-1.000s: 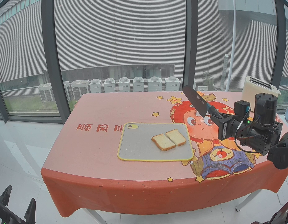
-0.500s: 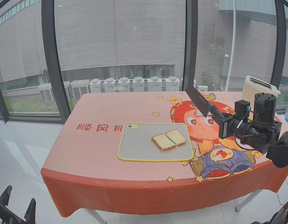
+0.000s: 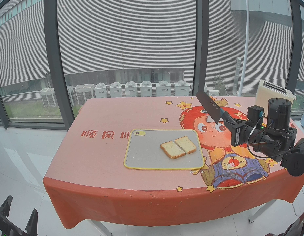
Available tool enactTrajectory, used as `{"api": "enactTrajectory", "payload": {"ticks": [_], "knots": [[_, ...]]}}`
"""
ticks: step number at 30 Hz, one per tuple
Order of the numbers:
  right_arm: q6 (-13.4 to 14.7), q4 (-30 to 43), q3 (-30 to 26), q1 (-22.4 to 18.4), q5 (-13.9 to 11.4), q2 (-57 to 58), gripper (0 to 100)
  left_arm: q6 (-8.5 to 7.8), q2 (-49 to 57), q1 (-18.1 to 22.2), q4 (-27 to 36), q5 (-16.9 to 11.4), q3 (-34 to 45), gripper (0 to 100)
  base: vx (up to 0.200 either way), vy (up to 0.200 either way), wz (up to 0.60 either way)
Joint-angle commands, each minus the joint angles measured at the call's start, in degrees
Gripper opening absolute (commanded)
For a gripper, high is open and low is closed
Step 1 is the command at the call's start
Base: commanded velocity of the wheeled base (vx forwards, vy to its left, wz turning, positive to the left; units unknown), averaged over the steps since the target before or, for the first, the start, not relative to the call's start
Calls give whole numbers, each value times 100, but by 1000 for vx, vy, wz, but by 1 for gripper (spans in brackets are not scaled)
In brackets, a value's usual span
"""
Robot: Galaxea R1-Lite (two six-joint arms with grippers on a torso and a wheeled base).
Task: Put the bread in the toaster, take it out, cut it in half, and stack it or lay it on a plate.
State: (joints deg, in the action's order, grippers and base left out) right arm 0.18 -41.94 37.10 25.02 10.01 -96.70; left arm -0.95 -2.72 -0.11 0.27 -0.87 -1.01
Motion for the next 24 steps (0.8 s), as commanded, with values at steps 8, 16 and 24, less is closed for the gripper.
{"api": "enactTrajectory", "payload": {"ticks": [8,16,24], "knots": [[-1,28,114,-252,-8,-51,0,-2,-9,2,0,-1,101,100,0,0,0],[-9,28,175,-383,-8,-69,0,-2,-9,2,0,-1,101,100,0,0,0],[-1,28,166,-383,-8,-86,0,-2,-9,2,0,-1,101,100,0,0,0]]}}
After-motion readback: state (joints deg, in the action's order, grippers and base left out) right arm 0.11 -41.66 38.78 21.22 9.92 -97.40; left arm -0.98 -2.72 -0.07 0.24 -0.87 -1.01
